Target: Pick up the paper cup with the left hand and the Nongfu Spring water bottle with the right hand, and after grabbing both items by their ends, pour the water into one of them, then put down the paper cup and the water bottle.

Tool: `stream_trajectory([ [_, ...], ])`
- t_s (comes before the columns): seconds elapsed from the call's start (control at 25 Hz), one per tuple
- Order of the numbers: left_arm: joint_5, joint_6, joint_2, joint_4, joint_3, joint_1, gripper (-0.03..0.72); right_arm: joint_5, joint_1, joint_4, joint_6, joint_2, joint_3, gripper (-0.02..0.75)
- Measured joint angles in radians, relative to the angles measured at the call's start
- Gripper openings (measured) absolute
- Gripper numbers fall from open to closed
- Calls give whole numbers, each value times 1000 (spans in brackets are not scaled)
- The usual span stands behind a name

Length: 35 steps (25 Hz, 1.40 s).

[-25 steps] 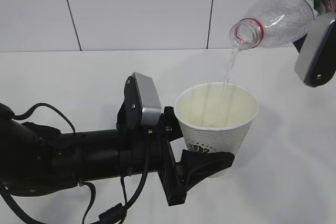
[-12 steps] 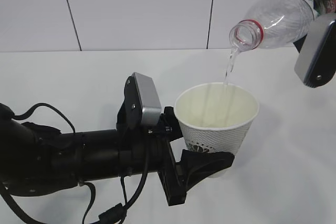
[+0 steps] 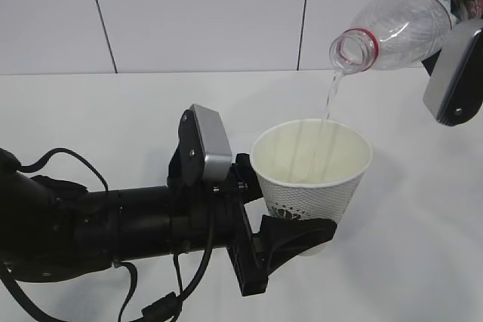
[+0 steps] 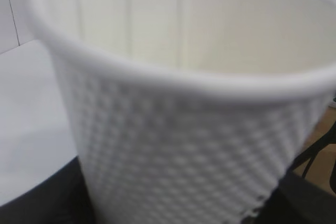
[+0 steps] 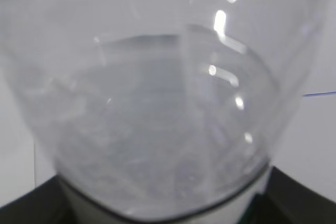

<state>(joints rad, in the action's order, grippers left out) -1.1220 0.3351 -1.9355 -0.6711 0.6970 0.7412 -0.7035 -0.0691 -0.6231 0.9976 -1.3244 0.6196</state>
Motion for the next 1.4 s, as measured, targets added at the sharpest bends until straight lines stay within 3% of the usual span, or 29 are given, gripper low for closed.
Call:
stream_trajectory([
  [1.4, 2, 0, 0, 0, 0, 0, 531, 0, 0, 0, 2, 0, 0, 456],
])
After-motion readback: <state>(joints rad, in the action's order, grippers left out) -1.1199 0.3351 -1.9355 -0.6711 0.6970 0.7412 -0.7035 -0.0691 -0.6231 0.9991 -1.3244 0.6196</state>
